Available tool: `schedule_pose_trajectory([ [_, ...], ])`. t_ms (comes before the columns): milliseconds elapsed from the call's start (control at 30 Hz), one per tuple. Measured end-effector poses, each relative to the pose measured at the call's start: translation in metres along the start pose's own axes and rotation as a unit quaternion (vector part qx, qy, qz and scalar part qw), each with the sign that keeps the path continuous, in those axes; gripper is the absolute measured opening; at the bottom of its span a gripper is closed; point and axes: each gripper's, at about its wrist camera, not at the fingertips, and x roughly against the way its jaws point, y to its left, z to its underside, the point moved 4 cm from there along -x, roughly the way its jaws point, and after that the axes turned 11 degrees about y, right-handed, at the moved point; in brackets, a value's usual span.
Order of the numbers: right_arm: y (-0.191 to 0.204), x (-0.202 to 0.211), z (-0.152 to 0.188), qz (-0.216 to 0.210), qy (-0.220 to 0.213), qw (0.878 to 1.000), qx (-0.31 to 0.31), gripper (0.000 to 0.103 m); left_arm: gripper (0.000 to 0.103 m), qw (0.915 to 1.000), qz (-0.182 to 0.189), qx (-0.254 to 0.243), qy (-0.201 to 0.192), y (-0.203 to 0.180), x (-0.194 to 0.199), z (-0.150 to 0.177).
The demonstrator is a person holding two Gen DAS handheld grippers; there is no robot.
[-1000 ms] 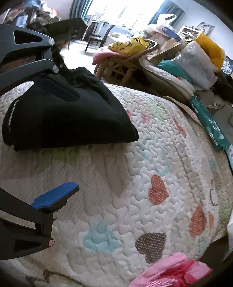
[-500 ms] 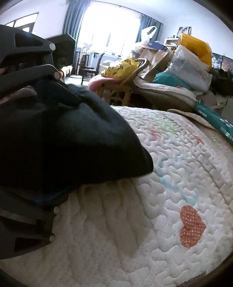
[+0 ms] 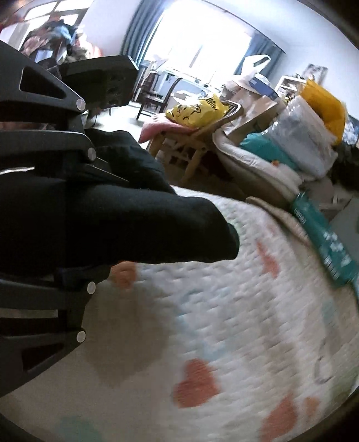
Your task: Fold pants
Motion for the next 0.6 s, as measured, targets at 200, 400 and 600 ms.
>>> schedule_pose_trajectory([
  [200, 0.011, -0.011, -0.056, 0.021, -0.014, 1.000, 0.015, 0.048, 0.042, 0.9997, -0.017, 0.019, -0.005, 0.010, -0.013, -0.062],
  [400, -0.020, -0.041, -0.099, 0.066, -0.004, 0.998, 0.000, 0.048, 0.045, 0.9985, -0.036, 0.040, 0.012, 0.029, -0.044, -0.085],
  [600, -0.074, -0.051, -0.103, 0.071, -0.002, 0.996, -0.049, 0.048, 0.058, 0.9989, -0.036, 0.029, 0.000, 0.026, -0.057, -0.082],
])
